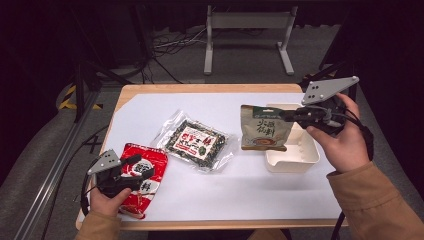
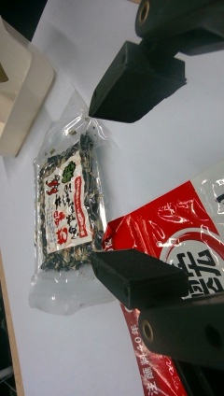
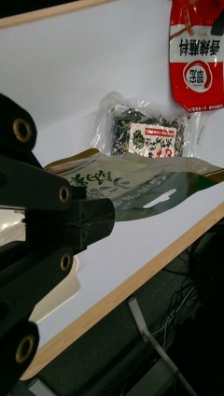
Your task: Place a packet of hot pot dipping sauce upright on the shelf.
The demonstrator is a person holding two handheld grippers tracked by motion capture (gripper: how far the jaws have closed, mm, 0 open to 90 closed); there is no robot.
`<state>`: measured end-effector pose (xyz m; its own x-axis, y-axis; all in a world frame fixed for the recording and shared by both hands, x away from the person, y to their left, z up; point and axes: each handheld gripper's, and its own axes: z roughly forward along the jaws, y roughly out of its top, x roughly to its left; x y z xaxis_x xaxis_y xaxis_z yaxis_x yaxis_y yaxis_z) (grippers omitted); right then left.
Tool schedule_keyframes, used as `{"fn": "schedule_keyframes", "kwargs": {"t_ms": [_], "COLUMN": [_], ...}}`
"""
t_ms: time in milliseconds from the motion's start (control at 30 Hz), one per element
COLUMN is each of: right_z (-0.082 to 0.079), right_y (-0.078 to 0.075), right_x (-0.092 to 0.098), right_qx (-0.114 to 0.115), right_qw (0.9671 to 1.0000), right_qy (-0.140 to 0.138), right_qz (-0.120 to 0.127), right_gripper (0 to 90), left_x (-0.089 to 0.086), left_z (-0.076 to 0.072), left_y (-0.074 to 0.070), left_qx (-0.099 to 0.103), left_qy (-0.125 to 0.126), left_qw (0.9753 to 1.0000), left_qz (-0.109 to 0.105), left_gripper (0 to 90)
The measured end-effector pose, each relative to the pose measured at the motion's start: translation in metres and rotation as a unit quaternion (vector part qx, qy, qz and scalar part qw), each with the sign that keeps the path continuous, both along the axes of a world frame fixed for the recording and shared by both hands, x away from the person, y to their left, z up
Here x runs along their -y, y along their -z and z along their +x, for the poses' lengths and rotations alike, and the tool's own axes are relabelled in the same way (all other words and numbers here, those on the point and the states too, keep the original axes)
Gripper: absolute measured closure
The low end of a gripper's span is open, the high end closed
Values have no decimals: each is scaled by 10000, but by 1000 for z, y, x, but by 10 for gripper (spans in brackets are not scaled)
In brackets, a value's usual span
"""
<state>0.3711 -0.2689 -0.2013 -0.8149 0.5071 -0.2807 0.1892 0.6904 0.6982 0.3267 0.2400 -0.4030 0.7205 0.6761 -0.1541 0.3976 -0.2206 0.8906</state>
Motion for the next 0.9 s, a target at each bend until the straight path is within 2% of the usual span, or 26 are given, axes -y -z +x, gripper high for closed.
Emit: {"fn": "schedule_keyframes", "kwargs": {"t_ms": [300, 633, 900], "right_z": [18, 44, 61], "right_y": [-5, -10, -12], "right_x": [10, 29, 42], "right_qx": [82, 307, 437], "right_qw": [9997, 9986, 9973], "right_qy": [211, 405, 596], "right_qz": [24, 142, -45], "right_gripper": [900, 900, 900], "left_x": [-1, -2, -3], "left_z": [1, 2, 2], "left_y": [1, 3, 4], "left_qx": [-11, -54, -85], "left_qy": [-50, -144, -239], "left_qw": [10000, 9999, 9996], "left_qz": [15, 76, 95], "left_gripper": [267, 289, 288]}}
